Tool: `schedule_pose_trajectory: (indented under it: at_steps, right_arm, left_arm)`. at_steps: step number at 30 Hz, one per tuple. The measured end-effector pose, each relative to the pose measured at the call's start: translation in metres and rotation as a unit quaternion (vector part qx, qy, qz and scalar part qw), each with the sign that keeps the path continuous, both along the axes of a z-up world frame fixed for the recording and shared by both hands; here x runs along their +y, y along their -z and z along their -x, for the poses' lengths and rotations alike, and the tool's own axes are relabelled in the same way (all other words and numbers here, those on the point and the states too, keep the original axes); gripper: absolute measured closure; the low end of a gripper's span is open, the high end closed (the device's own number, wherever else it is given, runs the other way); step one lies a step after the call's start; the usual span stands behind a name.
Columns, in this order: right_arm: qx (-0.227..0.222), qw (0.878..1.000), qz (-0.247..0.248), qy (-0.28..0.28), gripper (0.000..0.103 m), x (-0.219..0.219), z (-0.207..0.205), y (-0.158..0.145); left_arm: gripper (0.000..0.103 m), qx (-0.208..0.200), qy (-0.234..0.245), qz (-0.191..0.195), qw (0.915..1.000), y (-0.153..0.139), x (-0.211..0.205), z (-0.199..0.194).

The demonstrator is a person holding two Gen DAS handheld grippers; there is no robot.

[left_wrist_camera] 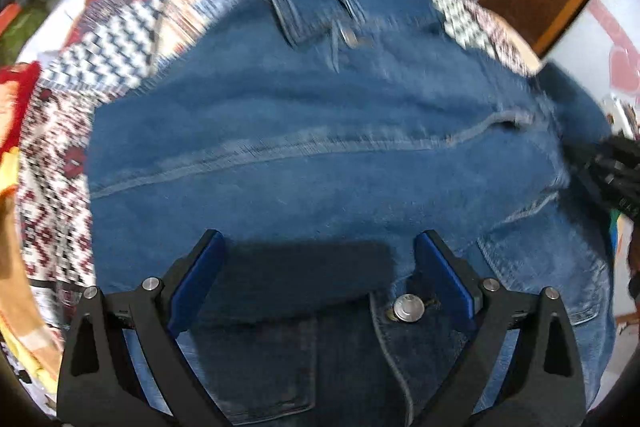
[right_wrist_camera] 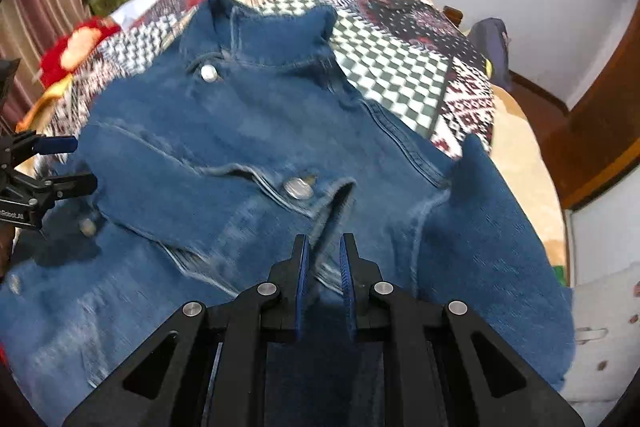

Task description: Fold large clothes

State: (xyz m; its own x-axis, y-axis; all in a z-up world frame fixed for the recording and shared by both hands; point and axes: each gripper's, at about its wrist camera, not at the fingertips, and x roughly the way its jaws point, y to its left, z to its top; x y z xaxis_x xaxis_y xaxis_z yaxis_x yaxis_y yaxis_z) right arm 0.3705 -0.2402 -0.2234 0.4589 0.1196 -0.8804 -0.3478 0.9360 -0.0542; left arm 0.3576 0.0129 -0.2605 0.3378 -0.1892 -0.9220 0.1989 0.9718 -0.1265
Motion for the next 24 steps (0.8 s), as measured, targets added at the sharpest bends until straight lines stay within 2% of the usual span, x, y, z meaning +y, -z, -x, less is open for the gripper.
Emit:
schedule_pose_trajectory:
  at_steps: [6, 9, 11, 15, 18, 24]
  right_arm:
    - [-0.018, 0.999, -0.032, -0.007, 0.09, 0.007, 0.002, -0.035]
    - [0.005, 0.997, -0.065, -0.031, 0.09, 0.031, -0.005, -0.046]
    - [0.025, 0.996, -0.073, -0.049, 0.09, 0.048, -0.01, -0.043]
    - [0.063, 0.994, -0.007, -0.086, 0.09, 0.086, -0.014, -0.01]
    - [0.083, 0.991, 0.046, -0.094, 0.09, 0.093, -0.013, 0.018]
    - [0.054, 0.991, 0.051, -0.109, 0.09, 0.08, 0.002, 0.015]
  left_arm:
    - [0.005, -0.004, 0.025, 0.0, 0.9997, 0.003, -0.011, 0.007]
    - [0.005, -0.007, 0.027, 0.001, 0.9996, 0.004, -0.012, 0.007]
    - [0.003, -0.009, 0.025, 0.005, 0.9996, 0.004, -0.012, 0.008]
    - [0.0, -0.015, 0.019, 0.005, 0.9997, 0.009, -0.012, 0.014]
    - [0.0, -0.023, 0.02, 0.003, 0.9995, 0.011, -0.013, 0.016]
    - [0.0, -0.021, 0.02, 0.009, 0.9995, 0.012, -0.012, 0.014]
